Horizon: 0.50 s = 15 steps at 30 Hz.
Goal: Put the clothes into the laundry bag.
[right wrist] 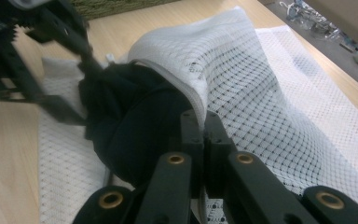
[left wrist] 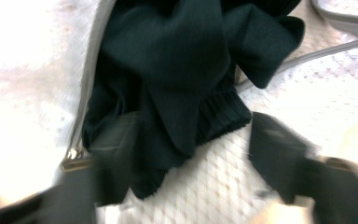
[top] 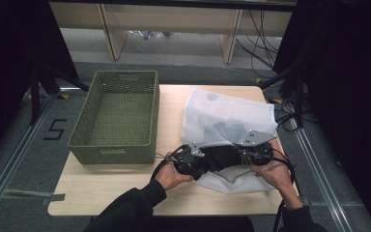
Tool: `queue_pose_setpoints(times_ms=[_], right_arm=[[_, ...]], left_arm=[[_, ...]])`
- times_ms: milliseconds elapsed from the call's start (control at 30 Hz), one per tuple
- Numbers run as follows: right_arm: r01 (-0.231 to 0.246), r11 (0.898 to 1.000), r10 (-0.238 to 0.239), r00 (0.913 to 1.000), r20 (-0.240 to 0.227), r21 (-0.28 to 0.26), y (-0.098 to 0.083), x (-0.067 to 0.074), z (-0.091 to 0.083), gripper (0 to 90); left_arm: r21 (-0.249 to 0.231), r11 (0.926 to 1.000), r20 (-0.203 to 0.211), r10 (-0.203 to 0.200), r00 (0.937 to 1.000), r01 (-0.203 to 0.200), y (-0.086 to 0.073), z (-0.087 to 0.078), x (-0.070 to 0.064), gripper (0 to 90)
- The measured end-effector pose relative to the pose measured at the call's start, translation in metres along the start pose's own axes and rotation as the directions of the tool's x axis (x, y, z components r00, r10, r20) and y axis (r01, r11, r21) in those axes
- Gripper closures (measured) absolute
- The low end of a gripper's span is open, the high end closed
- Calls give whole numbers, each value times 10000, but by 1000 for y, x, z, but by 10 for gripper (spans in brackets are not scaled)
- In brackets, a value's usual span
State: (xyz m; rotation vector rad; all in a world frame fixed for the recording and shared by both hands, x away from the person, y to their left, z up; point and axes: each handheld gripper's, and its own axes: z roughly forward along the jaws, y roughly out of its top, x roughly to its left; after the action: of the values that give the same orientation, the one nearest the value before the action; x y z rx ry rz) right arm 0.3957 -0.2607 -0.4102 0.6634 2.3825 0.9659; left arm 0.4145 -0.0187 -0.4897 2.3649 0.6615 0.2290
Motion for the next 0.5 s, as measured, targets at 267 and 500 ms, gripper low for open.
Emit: queue_pose_setpoints(times_ms=[267, 500], right_arm=[[-8, 10000, 7, 10000, -81, -86, 0, -2, -4, 900], [156, 9999, -157, 9997, -178, -53, -1, 3, -3, 900]], left_arm=[[-1514, 9871, 97, -508, 9987, 517, 28, 6, -7, 835], [-1547, 9827, -516, -1106, 9925, 1015, 31, 31, 6, 803]])
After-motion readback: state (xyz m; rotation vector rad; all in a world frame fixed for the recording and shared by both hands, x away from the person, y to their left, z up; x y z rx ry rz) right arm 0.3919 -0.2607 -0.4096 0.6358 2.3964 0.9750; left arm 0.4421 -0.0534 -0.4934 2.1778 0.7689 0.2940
